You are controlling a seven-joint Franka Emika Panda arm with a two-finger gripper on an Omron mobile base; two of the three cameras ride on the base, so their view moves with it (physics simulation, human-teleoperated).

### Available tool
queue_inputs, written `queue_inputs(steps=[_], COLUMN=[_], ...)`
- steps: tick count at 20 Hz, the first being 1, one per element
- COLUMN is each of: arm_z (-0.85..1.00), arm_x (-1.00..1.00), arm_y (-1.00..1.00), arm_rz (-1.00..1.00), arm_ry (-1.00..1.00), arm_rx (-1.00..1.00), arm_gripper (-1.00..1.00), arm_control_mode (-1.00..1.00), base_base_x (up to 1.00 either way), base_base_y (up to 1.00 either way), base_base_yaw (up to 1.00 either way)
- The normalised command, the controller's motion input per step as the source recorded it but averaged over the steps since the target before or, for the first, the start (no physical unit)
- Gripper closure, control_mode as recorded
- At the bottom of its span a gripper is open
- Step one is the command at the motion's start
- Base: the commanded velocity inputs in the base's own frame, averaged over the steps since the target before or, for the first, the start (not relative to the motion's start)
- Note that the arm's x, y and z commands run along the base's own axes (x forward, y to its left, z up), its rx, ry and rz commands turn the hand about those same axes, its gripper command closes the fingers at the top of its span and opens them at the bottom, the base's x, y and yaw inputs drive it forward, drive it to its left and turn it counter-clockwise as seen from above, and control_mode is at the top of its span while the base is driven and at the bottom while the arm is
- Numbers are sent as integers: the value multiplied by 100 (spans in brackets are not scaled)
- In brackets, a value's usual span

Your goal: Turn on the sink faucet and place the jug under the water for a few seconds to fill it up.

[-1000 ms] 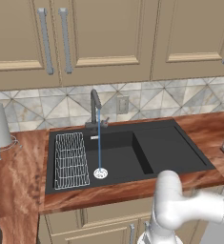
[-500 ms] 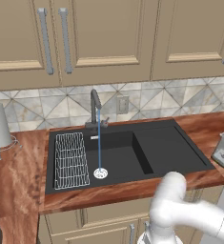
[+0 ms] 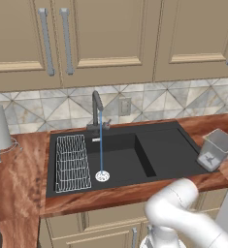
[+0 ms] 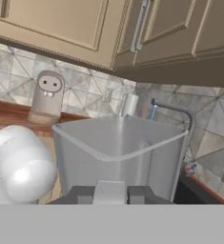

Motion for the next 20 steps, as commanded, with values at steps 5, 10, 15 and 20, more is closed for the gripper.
queue_inputs(steps=[5,10,15,20], arm_z=[49,36,20,5], arm_x=[0,0,0,0], arm_y=[85,87,83,78], arm_rz=[-14,-14,-10,-3], arm_ry=[0,1,3,3], arm_rx=[-3,-7,-10,-10], arm_gripper=[100,100,100,100], arm_control_mode=[-100,-100,-100,-100], base_base_x=[0,0,0,0], base_base_y=[0,0,0,0], base_base_yaw=[0,0,0,0])
